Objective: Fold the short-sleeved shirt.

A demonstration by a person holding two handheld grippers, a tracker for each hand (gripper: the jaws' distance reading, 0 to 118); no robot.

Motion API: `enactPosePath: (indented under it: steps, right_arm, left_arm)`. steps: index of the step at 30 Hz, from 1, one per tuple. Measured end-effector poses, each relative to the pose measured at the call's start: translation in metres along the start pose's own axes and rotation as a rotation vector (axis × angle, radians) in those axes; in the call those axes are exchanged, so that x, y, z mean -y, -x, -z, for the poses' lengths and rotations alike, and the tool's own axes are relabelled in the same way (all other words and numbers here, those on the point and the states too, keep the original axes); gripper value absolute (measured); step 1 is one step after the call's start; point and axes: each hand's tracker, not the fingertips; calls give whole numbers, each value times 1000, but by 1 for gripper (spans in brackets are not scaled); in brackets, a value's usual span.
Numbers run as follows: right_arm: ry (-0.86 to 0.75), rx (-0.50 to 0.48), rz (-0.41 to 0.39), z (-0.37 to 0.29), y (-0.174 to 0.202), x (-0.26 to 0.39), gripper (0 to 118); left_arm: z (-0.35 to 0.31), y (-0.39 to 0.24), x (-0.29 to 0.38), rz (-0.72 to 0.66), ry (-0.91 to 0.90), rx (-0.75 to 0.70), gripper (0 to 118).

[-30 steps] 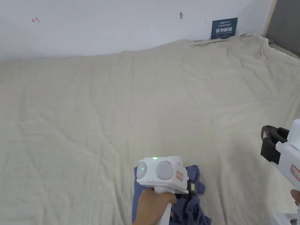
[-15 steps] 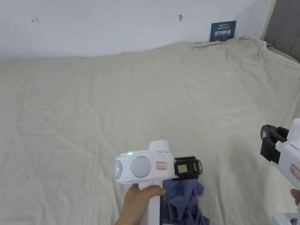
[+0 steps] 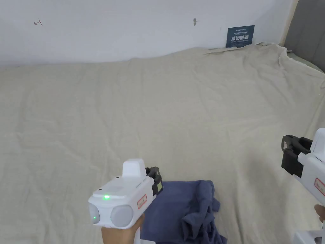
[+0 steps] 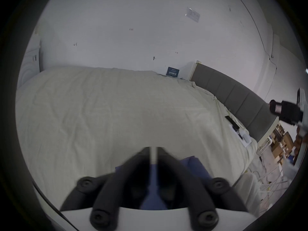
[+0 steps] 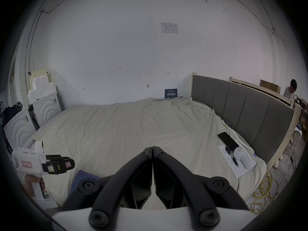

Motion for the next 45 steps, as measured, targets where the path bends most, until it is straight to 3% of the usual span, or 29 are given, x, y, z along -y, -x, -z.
enactPosePath:
  steps: [6,16,26,34,45]
  right_arm:
    - [4,1,3,-1,0,1,0]
    - [24,6,-4,-4,-7,2,0]
    - [32,28,8,-9,-17,4,0]
    - [30,34,12,-12,-18,4,0]
    - [-41,6,-2,-17,7,-9,0]
  left_arm:
    - [10,-15,33,96,30,-6,0]
    - [43,-71,97,145,51,68,0]
    - [54,-114,111,147,61,109,0]
    - [45,-127,102,159,37,169,0]
    - [2,-102,5,154,-255,116,0]
